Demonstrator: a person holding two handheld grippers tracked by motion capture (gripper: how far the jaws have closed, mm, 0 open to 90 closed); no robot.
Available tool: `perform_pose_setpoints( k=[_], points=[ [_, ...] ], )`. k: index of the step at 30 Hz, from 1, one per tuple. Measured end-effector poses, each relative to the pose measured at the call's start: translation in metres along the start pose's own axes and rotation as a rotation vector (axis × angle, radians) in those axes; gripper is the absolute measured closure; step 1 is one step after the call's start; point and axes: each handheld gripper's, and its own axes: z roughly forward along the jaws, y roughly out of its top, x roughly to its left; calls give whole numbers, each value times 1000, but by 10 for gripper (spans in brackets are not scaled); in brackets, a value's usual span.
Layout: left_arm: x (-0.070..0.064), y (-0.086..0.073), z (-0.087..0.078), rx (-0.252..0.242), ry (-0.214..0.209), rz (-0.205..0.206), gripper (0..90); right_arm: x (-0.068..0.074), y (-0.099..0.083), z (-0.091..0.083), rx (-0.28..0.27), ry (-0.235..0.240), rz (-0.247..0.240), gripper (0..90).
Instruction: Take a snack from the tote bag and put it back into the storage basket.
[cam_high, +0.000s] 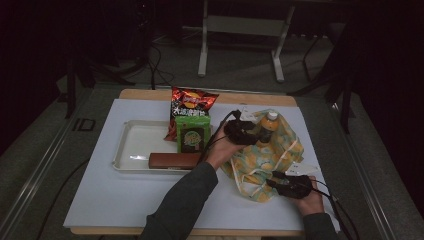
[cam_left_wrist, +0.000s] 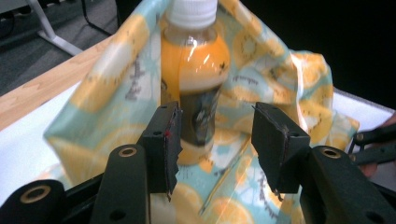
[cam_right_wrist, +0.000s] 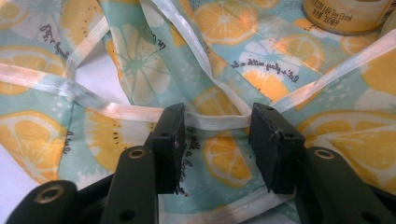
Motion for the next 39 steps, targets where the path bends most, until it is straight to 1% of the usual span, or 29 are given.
perform_pose_setpoints(
  k=[1,3,7,9,12,14,16,18,21,23,24,27,28,31,34,37,38,39],
  points=[
    [0,2,2,2,6,-4,504,0,0,0,0,0,0,557],
    [0,8,6,9,21,4,496,0,0,0,2,1,-1,556],
    [1,17,12,-1,29,-4,484,0,0,0,0,1,0,556],
    [0,21,17,4,39,3,484,0,0,0,0,2,0,555],
    [0,24,24,2,59,6,480,0,0,0,0,1,-1,555],
    [1,25,29,3,67,-9,478,0,0,0,0,1,-2,555],
    [2,26,32,2,77,-15,478,0,0,0,0,0,-2,554],
    [2,28,34,-11,80,-22,476,0,0,0,-1,0,-3,555],
    [1,33,37,-9,97,-15,466,0,0,0,-1,-1,-4,554],
    [3,35,38,-14,94,-17,458,0,0,0,-1,0,-3,554],
    [3,37,39,-24,97,-23,458,0,0,0,0,0,-2,554],
    [3,39,42,-24,91,-24,455,0,0,0,0,1,-2,554],
    [2,42,45,-24,96,-13,455,0,0,0,0,1,-3,553],
    [2,46,48,-22,102,-14,459,0,0,0,1,1,-2,553],
    [2,47,50,-24,106,-22,464,0,0,0,0,2,-3,551],
    [3,48,50,-45,103,-40,521,0,0,0,0,2,-3,551],
    [3,48,49,-48,103,-39,546,0,0,0,0,2,-3,551],
    [2,48,49,-49,111,-30,565,0,0,0,0,2,-3,551]
  ],
)
